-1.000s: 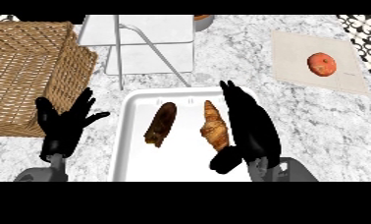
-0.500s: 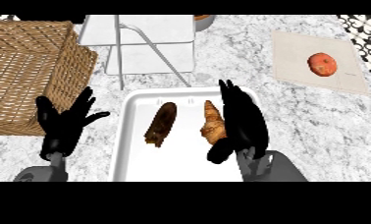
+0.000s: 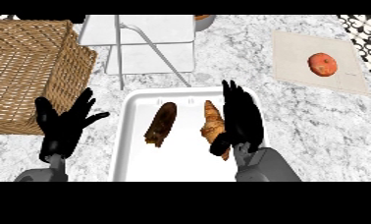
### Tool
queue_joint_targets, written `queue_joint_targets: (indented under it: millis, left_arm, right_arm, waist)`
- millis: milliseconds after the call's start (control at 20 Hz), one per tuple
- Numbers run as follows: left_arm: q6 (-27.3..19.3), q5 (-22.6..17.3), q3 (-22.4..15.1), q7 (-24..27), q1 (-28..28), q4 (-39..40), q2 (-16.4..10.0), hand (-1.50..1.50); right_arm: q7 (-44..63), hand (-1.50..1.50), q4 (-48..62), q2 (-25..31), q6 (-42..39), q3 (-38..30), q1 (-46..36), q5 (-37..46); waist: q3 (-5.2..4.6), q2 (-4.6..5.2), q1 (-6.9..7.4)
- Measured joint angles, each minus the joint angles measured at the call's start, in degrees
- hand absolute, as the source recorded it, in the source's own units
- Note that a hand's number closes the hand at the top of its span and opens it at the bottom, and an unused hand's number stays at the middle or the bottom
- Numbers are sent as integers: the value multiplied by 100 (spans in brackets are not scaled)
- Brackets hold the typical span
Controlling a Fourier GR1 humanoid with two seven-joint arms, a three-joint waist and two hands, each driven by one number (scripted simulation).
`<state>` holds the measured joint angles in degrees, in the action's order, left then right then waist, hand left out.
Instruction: Pick the croissant from the tray and place it in the tiered shelf
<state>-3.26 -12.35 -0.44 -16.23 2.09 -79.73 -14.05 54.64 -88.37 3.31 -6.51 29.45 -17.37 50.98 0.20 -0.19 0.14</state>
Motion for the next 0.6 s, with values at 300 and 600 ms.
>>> queue_joint_targets:
  millis: [300, 600]
  left_arm:
    - [95, 52, 136, -71, 36, 10, 66, 0]
    - [124, 168, 177, -2, 23, 13, 141, 0]
  right_arm:
    - [-550, -150, 603, -248, 434, -212, -31, 184]
    - [-940, 150, 941, -268, 192, -267, -152, 26]
  waist:
    - [-6, -2, 2]
    - [-6, -26, 19]
